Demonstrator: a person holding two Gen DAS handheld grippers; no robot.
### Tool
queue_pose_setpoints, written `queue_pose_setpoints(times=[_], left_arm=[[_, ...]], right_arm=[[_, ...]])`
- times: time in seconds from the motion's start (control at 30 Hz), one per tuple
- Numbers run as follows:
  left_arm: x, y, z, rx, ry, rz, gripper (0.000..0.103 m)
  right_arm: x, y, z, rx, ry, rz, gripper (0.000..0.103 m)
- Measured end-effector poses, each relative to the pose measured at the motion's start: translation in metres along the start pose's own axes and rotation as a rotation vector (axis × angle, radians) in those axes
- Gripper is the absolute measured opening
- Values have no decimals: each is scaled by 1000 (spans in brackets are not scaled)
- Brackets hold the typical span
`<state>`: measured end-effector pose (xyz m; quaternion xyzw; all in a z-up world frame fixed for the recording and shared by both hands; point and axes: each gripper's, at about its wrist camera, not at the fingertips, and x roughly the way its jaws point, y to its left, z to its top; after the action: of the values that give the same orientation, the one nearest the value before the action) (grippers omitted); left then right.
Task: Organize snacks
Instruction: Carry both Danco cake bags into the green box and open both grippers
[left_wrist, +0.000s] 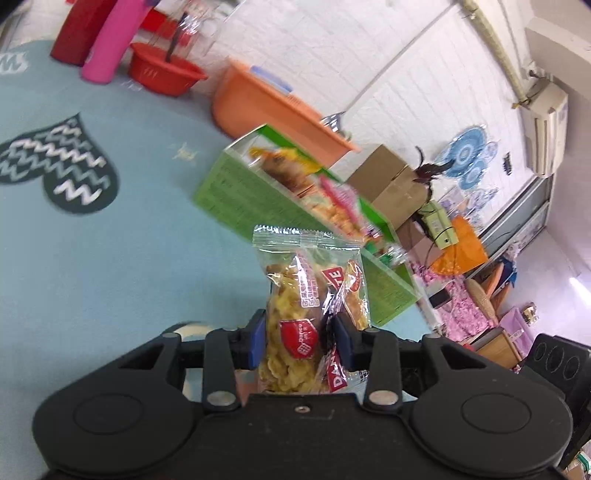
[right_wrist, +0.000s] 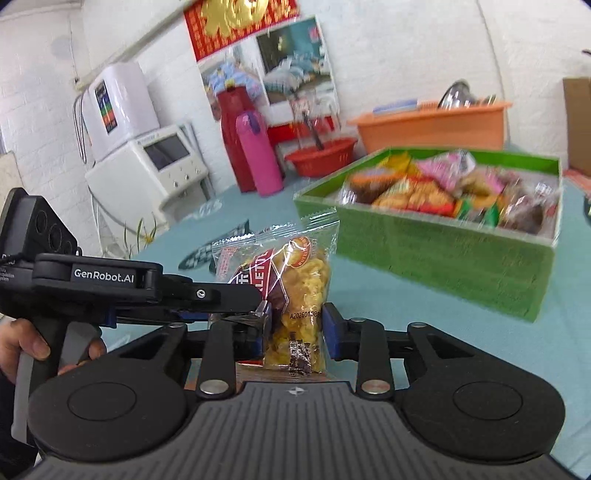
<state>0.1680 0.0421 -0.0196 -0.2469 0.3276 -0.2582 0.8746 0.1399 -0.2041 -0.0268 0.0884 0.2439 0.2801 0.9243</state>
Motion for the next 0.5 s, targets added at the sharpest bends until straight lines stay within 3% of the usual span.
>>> queue_pose_setpoints(times=[0.23, 0.5], left_arm=[[22, -45, 36, 78, -49, -72, 42], [76, -80, 73, 130, -45, -111, 43]], right_arm=[[-25, -22, 34, -3, -156, -55, 52], [-29, -68, 62, 26, -258, -132, 52]])
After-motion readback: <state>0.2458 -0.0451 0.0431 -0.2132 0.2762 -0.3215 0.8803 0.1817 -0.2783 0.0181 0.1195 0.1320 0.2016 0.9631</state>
